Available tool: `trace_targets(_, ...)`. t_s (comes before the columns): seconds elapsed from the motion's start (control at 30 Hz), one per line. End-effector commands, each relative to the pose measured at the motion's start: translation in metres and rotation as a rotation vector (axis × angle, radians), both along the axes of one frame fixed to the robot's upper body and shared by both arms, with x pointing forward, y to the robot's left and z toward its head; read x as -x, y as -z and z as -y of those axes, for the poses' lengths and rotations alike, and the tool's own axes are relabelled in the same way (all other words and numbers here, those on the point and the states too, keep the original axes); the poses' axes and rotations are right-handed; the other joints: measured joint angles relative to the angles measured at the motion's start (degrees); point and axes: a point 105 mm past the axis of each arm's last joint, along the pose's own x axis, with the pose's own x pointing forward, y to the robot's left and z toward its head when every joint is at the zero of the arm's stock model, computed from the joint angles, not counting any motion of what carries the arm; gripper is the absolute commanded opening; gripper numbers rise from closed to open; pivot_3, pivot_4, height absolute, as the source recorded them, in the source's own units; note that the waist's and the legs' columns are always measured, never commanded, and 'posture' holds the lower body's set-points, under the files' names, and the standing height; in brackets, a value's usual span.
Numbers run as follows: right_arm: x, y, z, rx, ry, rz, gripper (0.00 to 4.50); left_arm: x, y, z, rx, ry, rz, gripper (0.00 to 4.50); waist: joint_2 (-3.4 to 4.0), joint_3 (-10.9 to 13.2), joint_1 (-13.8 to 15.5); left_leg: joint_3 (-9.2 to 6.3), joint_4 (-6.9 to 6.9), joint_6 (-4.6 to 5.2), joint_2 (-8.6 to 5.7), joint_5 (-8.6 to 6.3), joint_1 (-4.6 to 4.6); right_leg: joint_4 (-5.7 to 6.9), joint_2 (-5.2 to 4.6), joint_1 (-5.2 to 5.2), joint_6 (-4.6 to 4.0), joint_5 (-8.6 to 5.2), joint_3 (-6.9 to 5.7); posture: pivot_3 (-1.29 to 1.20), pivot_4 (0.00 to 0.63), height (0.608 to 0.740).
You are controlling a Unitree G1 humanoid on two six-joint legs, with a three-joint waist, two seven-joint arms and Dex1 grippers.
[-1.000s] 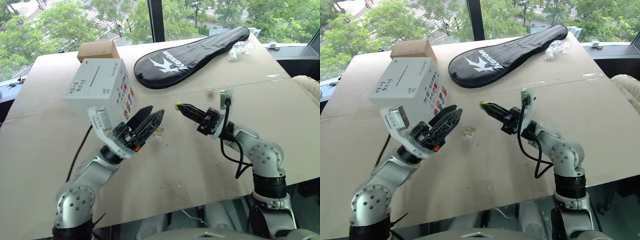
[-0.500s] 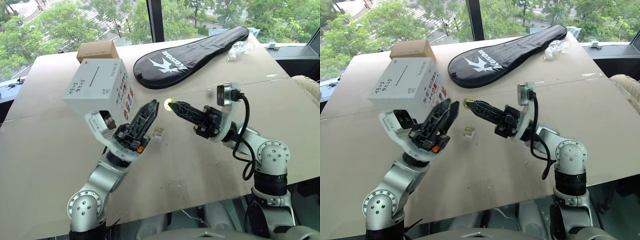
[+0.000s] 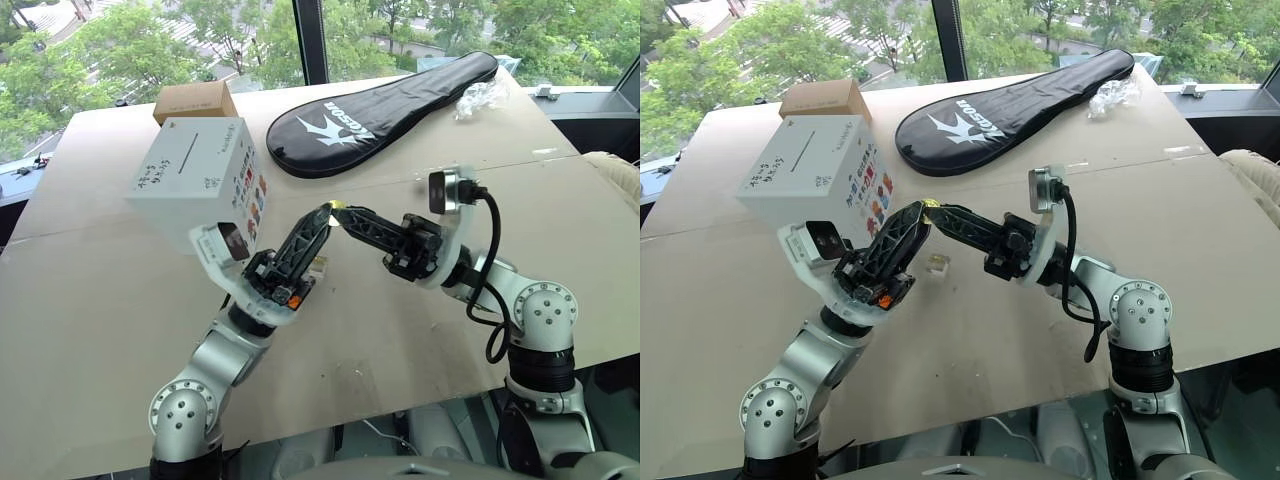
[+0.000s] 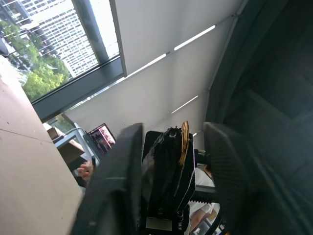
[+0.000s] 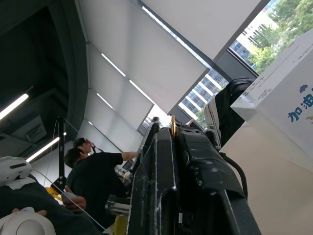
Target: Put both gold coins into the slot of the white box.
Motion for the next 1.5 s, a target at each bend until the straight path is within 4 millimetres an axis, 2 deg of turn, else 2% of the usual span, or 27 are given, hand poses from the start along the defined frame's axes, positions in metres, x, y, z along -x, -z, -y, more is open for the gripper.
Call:
trace_targets(0.03,0.009,-0.010,-0.001,-0.028,-0.015,0.042,0.00,0.008,-0.010,0.002,0.017,0.030,0.052,0.09,0.00,0.0,0.0,0.00,0.00,0.00,0.00,0.00,0.00,-0.01,0.00,0.00,0.00,0.00,0.00,0.00,0.150,0.740)
trace_targets(0.3,0.006,-0.007,-0.003,0.000,0.013,0.046,0.00,0.009,-0.010,0.005,0.005,0.045,0.059,0.09,0.00,0.0,0.0,0.00,-0.01,0.00,0.00,0.00,0.00,-0.01,0.00,0.00,0.00,0.00,0.00,0.00,0.150,0.740)
trace_targets(0.33,0.004,-0.006,-0.003,0.006,0.023,0.047,0.49,0.009,-0.011,0.004,0.006,0.041,0.060,0.00,0.00,0.0,0.0,0.00,-0.01,0.00,0.00,0.00,0.00,-0.01,0.00,0.00,0.00,0.00,0.00,0.00,0.150,0.740)
trace_targets(0.37,0.003,-0.006,-0.003,0.009,0.030,0.048,0.62,0.009,-0.011,0.004,0.005,0.036,0.060,0.00,0.00,0.0,0.0,0.00,-0.01,0.00,0.00,0.00,0.00,-0.01,0.00,0.00,0.00,0.00,0.00,0.00,0.150,0.740)
trace_targets(0.43,0.001,-0.006,-0.003,0.007,0.044,0.046,1.19,0.006,-0.010,0.003,-0.009,0.014,0.058,0.00,0.00,0.0,0.1,-0.01,-0.01,0.00,0.00,0.00,0.00,-0.02,0.00,0.00,0.00,0.00,0.00,0.00,0.150,0.740)
trace_targets(0.53,-0.014,-0.003,0.003,0.024,0.134,0.025,2.66,0.001,-0.016,-0.011,-0.022,-0.070,0.076,0.00,0.00,0.0,0.0,-0.01,-0.01,0.00,0.00,0.00,0.00,-0.02,0.00,0.00,0.00,0.00,0.00,0.00,0.150,0.740)
trace_targets(0.67,-0.032,0.000,0.019,0.079,0.256,0.076,2.66,-0.008,-0.038,-0.052,-0.045,-0.271,0.137,0.00,0.00,0.0,0.1,-0.03,-0.01,-0.01,0.01,0.00,-0.01,-0.01,0.01,-0.02,0.00,0.00,-0.02,0.00,0.150,0.740)
trace_targets(0.83,-0.048,-0.011,0.038,0.130,0.413,0.277,2.66,-0.028,-0.060,-0.095,-0.239,-0.552,0.186,0.00,0.00,0.0,0.2,0.01,-0.03,0.00,-0.02,0.00,-0.02,-0.05,0.02,-0.02,0.00,0.00,-0.07,0.00,0.150,0.740)
trace_targets(0.93,-0.043,-0.024,0.036,0.220,0.387,0.528,2.66,-0.050,-0.068,-0.128,-0.483,-0.824,0.203,0.00,0.01,0.0,0.1,0.06,-0.04,0.00,-0.04,0.00,-0.02,-0.05,0.02,-0.05,0.01,0.00,-0.14,0.00,0.150,0.740)
trace_targets(1.0,-0.038,-0.030,0.031,0.283,0.346,0.685,2.66,-0.065,-0.072,-0.147,-0.697,-1.010,0.221,0.00,0.00,0.0,0.0,0.08,-0.10,-0.01,-0.04,0.00,0.00,-0.03,0.12,-0.09,0.01,0.00,-0.14,0.00,0.150,0.740)
trace_targets(1.07,-0.035,-0.040,0.026,0.291,0.320,0.776,2.66,-0.076,-0.068,-0.163,-0.959,-1.147,0.232,0.00,-0.03,0.1,-0.2,0.10,-0.17,-0.01,-0.03,0.01,-0.02,-0.03,0.12,-0.17,0.00,0.00,-0.11,0.00,0.150,0.740)
trace_targets(1.13,-0.035,-0.047,0.023,0.280,0.316,0.815,2.66,-0.081,-0.063,-0.168,-1.106,-1.186,0.237,0.00,-0.02,0.1,-0.2,0.13,-0.27,-0.02,-0.03,0.01,-0.09,-0.04,0.11,-0.35,0.00,0.00,-0.01,0.00,0.150,0.740)
trace_targets(1.2,-0.036,-0.049,0.022,0.276,0.315,0.834,2.66,-0.085,-0.059,-0.168,-1.114,-1.200,0.223,0.00,-0.02,0.1,-0.1,0.12,-0.31,-0.02,-0.03,0.01,-0.20,-0.10,0.03,-0.44,0.00,0.00,0.01,0.00,0.150,0.740)
trace_targets(1.33,-0.037,-0.050,0.018,0.297,0.304,0.880,2.66,-0.094,-0.038,-0.169,-1.172,-1.194,0.134,0.00,-0.04,0.1,0.1,-0.05,-0.21,-0.01,-0.05,0.01,-0.48,-0.25,-0.06,-0.55,0.01,0.00,-0.02,0.00,0.150,0.740)
trace_targets(1.5,-0.039,-0.045,0.020,0.311,0.308,0.874,2.66,-0.098,-0.032,-0.178,-1.174,-1.233,0.067,0.00,-0.06,0.1,0.0,-0.17,-0.05,-0.05,-0.08,0.03,-1.04,-0.01,-0.10,-1.05,0.00,0.01,-0.08,0.00,0.150,0.740)
